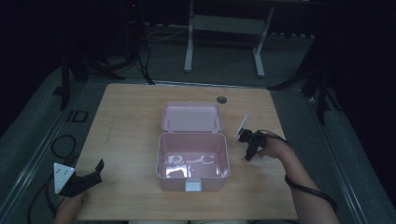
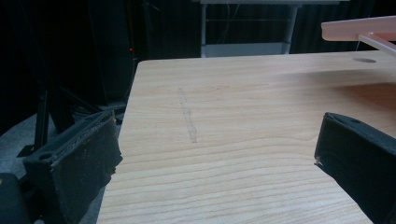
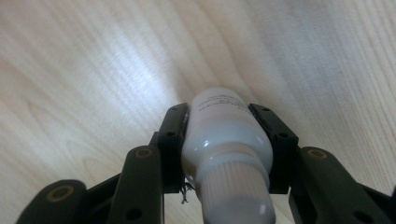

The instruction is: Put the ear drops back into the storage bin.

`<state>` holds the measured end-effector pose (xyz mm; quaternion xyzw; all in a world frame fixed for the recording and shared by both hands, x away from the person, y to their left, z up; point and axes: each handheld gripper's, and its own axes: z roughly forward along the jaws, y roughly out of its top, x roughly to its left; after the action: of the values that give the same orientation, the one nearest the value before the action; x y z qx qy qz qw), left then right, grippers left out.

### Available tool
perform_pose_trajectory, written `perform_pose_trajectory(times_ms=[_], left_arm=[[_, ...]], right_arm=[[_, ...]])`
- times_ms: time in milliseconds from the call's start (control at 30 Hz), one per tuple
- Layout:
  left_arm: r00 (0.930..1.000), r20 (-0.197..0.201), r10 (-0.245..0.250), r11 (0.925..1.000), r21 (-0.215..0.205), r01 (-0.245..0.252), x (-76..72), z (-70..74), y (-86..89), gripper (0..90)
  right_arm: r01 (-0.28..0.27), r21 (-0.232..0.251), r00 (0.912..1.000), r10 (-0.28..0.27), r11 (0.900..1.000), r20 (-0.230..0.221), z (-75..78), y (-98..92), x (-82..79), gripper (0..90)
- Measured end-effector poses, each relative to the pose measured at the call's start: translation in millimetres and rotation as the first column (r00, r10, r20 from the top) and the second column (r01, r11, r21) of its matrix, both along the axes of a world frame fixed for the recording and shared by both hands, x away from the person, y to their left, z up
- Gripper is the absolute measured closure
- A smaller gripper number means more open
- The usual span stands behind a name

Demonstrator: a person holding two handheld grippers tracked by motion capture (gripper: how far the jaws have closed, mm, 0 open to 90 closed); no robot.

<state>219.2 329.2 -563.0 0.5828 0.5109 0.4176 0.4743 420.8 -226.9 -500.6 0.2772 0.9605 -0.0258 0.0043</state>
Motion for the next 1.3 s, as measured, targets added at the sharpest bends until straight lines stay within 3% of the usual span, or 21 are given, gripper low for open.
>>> perform_pose_trajectory(times_ms=[200, 367, 433, 467, 633, 733, 833, 867, 1000, 1133, 1300], left_arm=[[1.0000, 0.000, -0.001, 1.0000, 0.001, 0.001, -0.1, 0.0, 0.0, 0.4], [1.0000, -0.001, 0.000, 1.0000, 0.001, 0.000, 0.0, 0.0, -0.1, 0.4], [1.0000, -0.001, 0.000, 1.0000, 0.001, 0.000, 0.0, 0.0, -0.1, 0.4], [1.0000, -0.001, 0.000, 1.0000, 0.002, 0.000, 0.1, 0.0, 0.0, 0.4], [1.0000, -0.001, 0.001, 1.0000, 0.001, -0.001, 0.2, 0.0, 0.0, 0.4], [1.0000, -0.001, 0.001, 1.0000, 0.001, -0.001, 0.1, 0.0, -0.1, 0.4], [1.0000, -0.001, 0.001, 1.0000, 0.002, -0.001, 0.1, 0.0, -0.1, 0.4], [1.0000, -0.001, 0.001, 1.0000, 0.002, -0.001, 0.1, 0.0, -0.1, 0.4], [1.0000, -0.001, 0.001, 1.0000, 0.002, -0.001, 0.2, 0.1, -0.1, 0.4], [1.0000, -0.002, 0.002, 1.0000, 0.001, -0.002, 0.3, 0.1, -0.2, 0.4], [1.0000, -0.002, 0.003, 1.0000, 0.002, -0.003, 0.2, 0.1, -0.2, 0.4]], right_arm=[[-0.086, 0.008, 0.9961, 0.085, 0.996, 0.020, 4.8, -0.2, -12.1, 59.5], [-0.199, 0.012, 0.9796, 0.199, 0.980, 0.030, 10.3, 1.0, -25.4, 59.5], [-0.218, 0.008, 0.9754, 0.218, 0.976, 0.035, 11.2, 1.6, -28.2, 59.5], [-0.251, 0.000, 0.9673, 0.250, 0.968, 0.041, 13.3, 2.8, -33.2, 59.5], [-0.294, -0.014, 0.9539, 0.294, 0.956, 0.060, 18.3, 3.7, -41.5, 59.6], [-0.331, -0.048, 0.9402, 0.333, 0.943, 0.070, 20.2, 4.1, -47.6, 59.5], [-0.346, -0.072, 0.9334, 0.351, 0.935, 0.073, 20.5, 4.9, -51.6, 59.5], [-0.371, -0.071, 0.9240, 0.375, 0.926, 0.072, 21.4, 5.0, -56.6, 59.5], [-0.403, -0.092, 0.9085, 0.411, 0.910, 0.078, 23.4, 5.0, -64.7, 59.5], [-0.451, -0.112, 0.8815, 0.462, 0.886, 0.099, 26.7, 4.4, -73.9, 59.6], [-0.472, -0.117, 0.8702, 0.483, 0.874, 0.096, 34.1, 2.8, -80.1, 59.5]])
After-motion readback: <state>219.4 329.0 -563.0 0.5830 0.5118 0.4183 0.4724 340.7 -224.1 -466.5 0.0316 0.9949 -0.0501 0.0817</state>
